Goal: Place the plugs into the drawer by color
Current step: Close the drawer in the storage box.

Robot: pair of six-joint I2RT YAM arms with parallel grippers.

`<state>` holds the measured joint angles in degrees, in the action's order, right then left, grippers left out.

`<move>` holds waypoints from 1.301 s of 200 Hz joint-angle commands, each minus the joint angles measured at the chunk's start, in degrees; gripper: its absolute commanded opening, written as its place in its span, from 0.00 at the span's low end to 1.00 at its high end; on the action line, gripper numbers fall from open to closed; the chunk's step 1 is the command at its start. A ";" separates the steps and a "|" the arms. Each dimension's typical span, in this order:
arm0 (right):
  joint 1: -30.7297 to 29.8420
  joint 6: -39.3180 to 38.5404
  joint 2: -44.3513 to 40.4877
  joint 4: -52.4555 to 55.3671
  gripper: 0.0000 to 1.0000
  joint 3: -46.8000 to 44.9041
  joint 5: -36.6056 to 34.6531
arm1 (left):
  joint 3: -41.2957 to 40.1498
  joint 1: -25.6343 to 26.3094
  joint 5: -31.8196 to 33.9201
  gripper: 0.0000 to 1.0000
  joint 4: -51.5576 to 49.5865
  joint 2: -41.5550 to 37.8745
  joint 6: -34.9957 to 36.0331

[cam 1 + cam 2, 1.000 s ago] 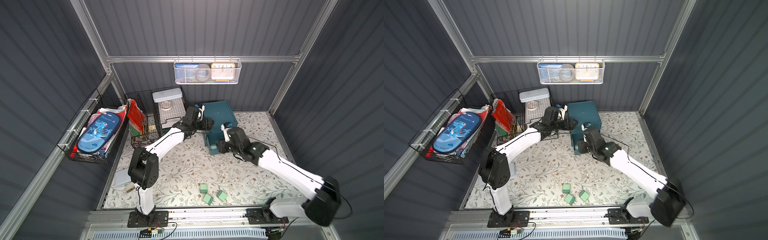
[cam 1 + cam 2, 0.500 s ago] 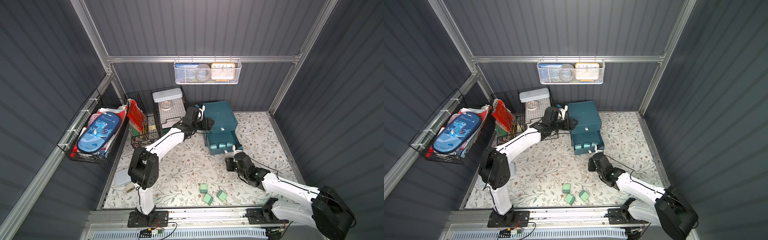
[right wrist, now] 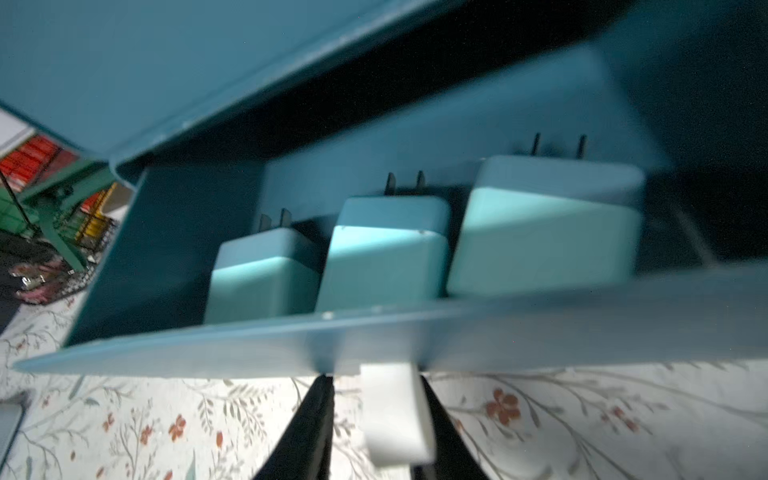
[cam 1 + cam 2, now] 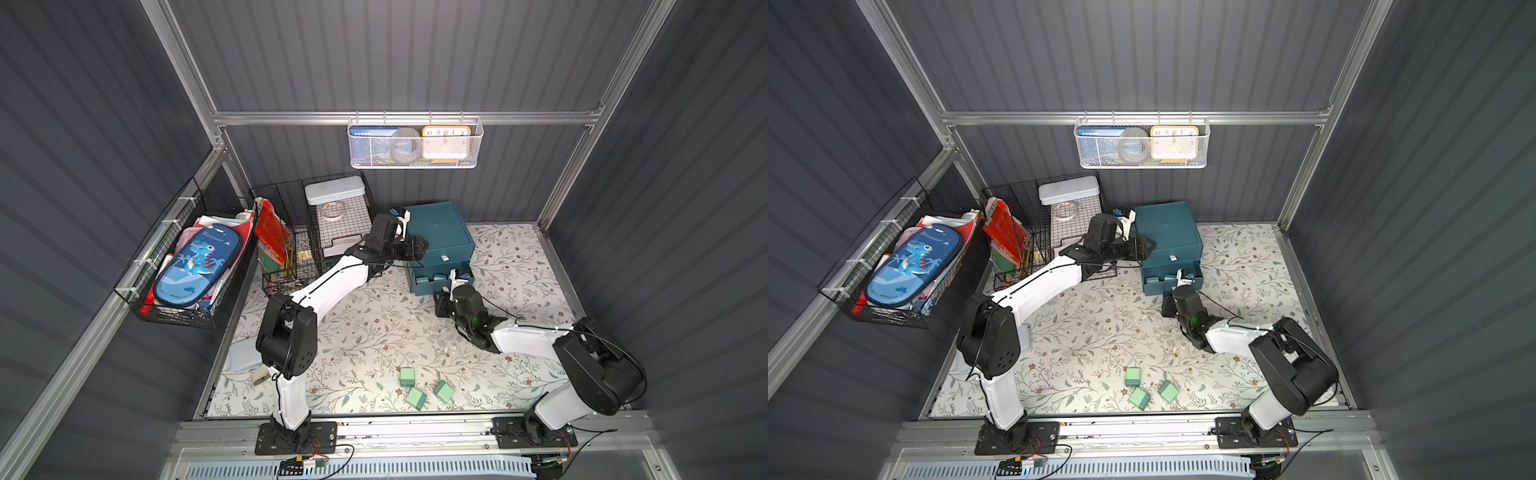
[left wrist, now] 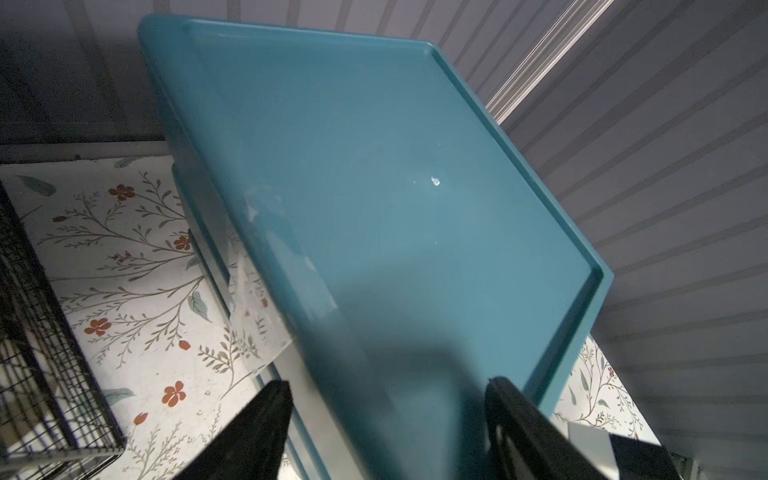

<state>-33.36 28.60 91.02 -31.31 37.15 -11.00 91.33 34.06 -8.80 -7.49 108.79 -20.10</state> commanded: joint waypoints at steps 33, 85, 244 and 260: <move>1.65 4.19 5.66 -14.00 0.35 4.50 -1.86 | -3.77 0.48 -1.29 0.78 -8.43 1.11 2.71; 4.96 12.24 13.46 -22.81 0.36 7.03 2.32 | -4.21 0.48 -1.49 0.78 -8.41 0.96 2.78; 15.52 36.41 25.51 -49.64 0.44 -7.31 27.75 | -3.35 0.05 -3.41 0.80 -7.81 2.47 1.55; 15.44 36.76 26.33 -49.64 0.44 -6.47 28.30 | -3.50 0.03 -3.33 0.80 -7.81 2.50 1.55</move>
<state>-17.91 63.90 116.27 -77.82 29.36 15.27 89.93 33.71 -11.53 -5.41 108.51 -20.12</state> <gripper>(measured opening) 0.438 0.796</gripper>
